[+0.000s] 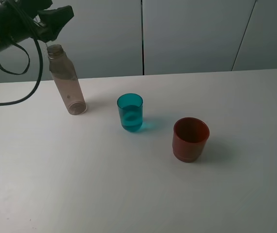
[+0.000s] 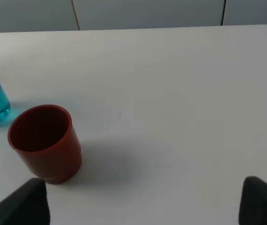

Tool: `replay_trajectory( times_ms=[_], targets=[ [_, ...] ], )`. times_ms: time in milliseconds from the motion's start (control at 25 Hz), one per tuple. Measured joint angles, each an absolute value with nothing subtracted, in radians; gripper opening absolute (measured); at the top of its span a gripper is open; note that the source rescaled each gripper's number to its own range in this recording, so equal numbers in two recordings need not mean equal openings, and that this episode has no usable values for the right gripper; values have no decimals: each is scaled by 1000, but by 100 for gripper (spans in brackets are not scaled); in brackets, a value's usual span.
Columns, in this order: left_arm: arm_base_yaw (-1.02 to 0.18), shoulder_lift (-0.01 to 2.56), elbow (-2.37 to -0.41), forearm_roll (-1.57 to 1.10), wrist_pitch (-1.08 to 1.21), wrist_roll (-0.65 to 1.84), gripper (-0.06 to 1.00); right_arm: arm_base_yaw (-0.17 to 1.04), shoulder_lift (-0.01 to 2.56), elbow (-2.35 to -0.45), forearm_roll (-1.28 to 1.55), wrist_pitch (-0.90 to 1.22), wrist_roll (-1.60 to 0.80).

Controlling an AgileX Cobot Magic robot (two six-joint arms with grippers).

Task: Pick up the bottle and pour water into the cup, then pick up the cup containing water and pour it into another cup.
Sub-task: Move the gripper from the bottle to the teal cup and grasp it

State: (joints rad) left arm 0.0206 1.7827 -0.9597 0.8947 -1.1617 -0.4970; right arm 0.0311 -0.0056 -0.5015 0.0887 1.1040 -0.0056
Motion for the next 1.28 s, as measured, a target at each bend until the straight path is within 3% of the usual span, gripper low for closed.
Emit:
replay_trajectory(
  times_ms=[320, 600, 880, 1280],
  targets=[
    [-34, 1747, -957, 1110, -1120, -686, 94, 31, -6, -501, 89, 1104, -6],
    [-142, 1747, -856, 1066, -1027, -721, 94, 31, -6, -501, 89, 1104, -7],
    [-158, 1755, -662, 892, -1007, -464, 94, 31, -6, -501, 89, 1104, -7],
    [-147, 1948, -655, 989, -1020, -334, 94, 31, -6, -501, 89, 1104, -5]
  ],
)
